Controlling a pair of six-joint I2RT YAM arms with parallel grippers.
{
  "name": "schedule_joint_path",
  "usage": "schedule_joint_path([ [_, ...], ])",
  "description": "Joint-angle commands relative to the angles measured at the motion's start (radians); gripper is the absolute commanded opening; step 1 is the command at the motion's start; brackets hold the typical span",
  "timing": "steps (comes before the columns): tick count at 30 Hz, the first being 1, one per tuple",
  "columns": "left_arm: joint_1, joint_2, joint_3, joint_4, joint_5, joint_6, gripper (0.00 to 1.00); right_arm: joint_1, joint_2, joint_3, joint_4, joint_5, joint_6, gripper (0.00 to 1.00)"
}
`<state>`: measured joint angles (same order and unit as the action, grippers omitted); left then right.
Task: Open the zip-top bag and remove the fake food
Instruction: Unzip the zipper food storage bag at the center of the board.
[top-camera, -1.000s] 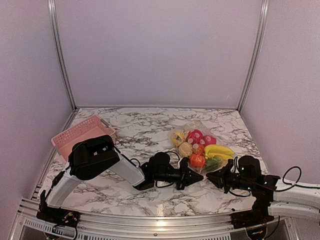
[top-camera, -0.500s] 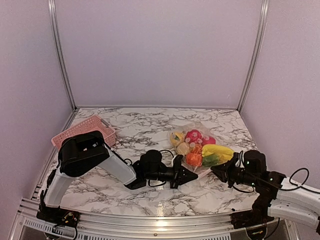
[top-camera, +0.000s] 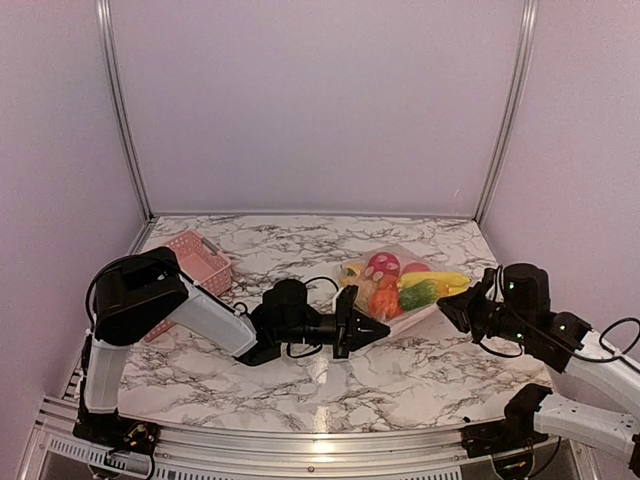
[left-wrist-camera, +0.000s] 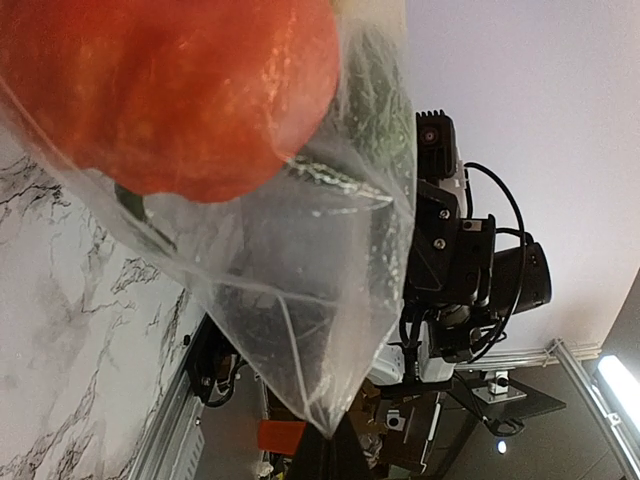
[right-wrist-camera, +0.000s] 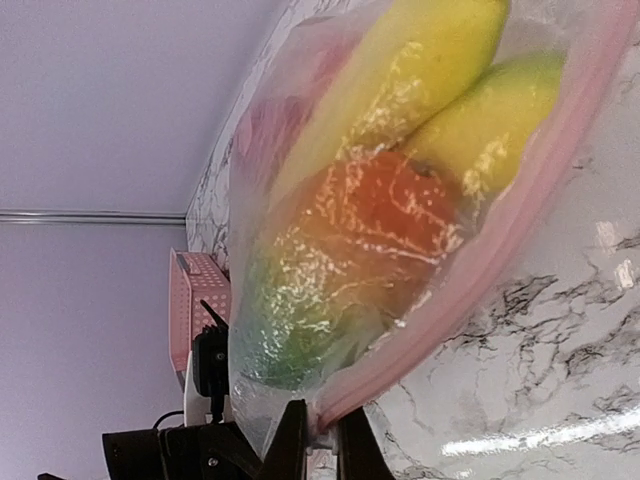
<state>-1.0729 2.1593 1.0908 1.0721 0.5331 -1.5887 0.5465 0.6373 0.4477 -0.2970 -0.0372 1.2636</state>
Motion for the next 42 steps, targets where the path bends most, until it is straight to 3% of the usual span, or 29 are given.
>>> schedule_joint_path([
  [1,0.017,-0.045,-0.061,-0.033,0.043,0.024,0.00,-0.126,0.024,0.086,-0.031,0.078,-0.104,0.00],
  [9,0.022,-0.081,-0.110,0.012,0.043,0.001,0.00,-0.294,0.127,0.197,-0.018,-0.073,-0.215,0.00],
  [21,0.027,-0.115,-0.123,0.016,0.043,-0.002,0.00,-0.488,0.283,0.403,-0.013,-0.182,-0.350,0.00],
  [42,0.031,-0.168,-0.128,-0.049,0.038,0.023,0.00,-0.535,0.473,0.673,0.002,-0.203,-0.412,0.00],
])
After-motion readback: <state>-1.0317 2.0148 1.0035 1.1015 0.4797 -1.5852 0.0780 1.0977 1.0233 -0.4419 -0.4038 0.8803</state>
